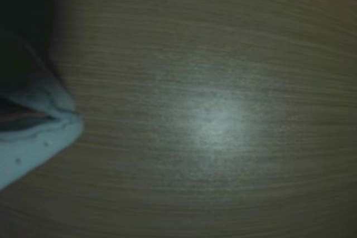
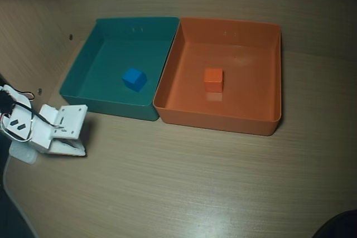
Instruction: Grasp a cube and put it in the box.
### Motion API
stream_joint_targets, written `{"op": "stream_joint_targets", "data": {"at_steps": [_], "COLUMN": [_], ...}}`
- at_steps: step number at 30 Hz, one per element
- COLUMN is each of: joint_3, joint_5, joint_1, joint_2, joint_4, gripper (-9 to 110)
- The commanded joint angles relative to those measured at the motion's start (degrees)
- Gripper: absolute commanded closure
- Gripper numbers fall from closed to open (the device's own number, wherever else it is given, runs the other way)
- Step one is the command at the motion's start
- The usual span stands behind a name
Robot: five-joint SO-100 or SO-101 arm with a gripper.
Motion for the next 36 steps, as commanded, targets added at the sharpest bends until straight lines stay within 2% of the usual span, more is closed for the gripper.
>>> {"op": "stream_joint_targets", "data": {"at_steps": [1, 4, 6, 36], "joint_3": [3.6, 3.6, 3.6, 3.6], "joint_5": [-0.3, -0.3, 0.9, 0.8], "joint_1": [0.0, 0.1, 0.1, -0.1], "joint_2": [0.5, 1.3, 1.5, 1.4], "joint_4": [6.9, 16.5, 18.5, 17.1], "gripper": [106, 106, 106, 106]}}
